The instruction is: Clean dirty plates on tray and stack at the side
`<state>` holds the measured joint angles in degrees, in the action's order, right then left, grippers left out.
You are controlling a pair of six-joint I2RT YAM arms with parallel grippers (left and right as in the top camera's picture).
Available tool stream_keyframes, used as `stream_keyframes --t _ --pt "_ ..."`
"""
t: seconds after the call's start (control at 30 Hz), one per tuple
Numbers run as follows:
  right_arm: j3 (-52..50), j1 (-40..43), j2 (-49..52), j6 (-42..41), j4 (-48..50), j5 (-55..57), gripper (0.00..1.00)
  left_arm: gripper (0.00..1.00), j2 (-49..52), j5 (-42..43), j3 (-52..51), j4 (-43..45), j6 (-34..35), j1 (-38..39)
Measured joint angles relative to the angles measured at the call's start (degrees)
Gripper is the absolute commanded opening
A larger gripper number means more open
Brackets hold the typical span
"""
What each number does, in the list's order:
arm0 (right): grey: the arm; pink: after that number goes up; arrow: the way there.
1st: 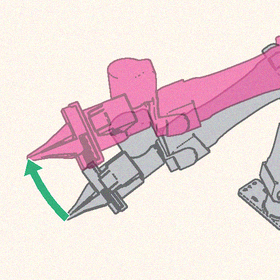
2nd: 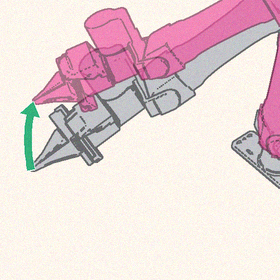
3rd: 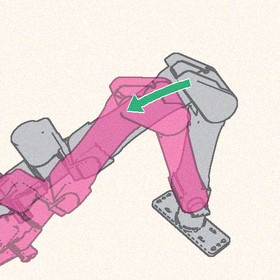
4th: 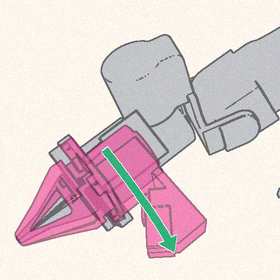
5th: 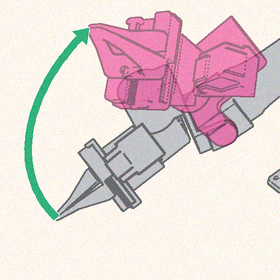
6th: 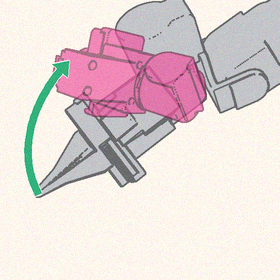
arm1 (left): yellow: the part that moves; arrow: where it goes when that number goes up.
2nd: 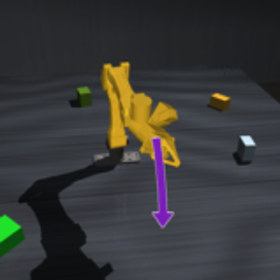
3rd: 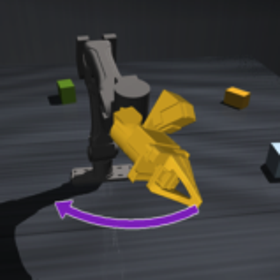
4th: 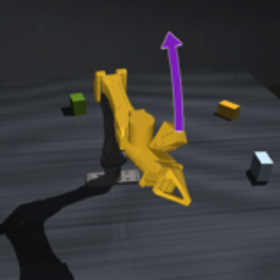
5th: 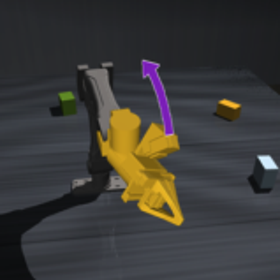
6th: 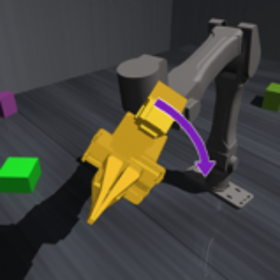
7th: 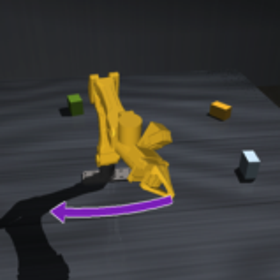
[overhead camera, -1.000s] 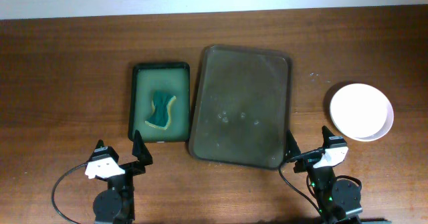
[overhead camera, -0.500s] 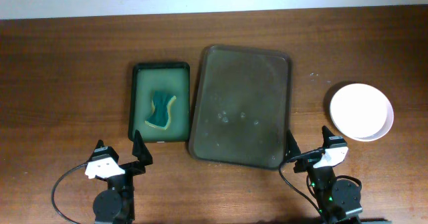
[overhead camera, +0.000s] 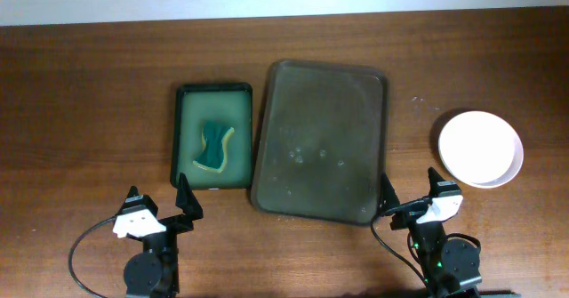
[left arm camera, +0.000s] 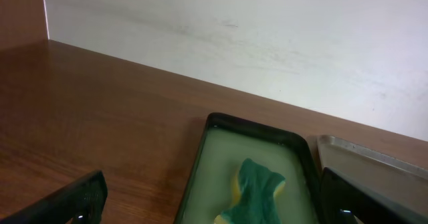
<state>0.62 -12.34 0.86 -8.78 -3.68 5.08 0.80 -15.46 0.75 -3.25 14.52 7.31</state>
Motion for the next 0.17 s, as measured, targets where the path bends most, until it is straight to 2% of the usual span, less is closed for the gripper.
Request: stream_keyframes --t 0.17 --pt "0.0 0.0 0.0 0.02 0.0 0.0 0.98 1.0 0.0 0.0 0.0 0.0 0.0 0.0"
